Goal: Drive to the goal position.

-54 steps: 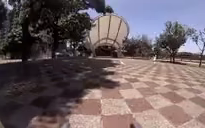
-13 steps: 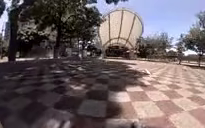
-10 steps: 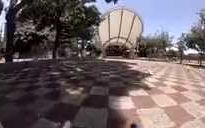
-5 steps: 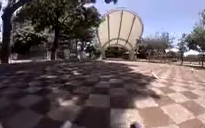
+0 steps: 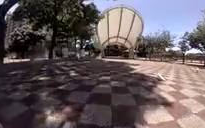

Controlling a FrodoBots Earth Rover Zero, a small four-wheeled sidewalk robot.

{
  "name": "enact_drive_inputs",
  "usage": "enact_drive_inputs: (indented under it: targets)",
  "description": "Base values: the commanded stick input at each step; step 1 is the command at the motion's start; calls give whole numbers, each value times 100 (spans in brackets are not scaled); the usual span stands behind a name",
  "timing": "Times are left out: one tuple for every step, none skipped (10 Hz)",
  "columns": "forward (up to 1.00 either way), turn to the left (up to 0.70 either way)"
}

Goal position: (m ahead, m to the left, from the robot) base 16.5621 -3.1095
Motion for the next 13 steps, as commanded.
enact_drive_inputs:
  targets:
    - [70, 0]
    - [70, 0]
    - [70, 0]
    - [70, 0]
    - [70, 0]
    - [70, 0]
    - [70, 0]
    - [70, 0]
    - [70, 0]
    - [70, 0]
    - [70, 0]
    - [70, 0]
    - [70, 0]
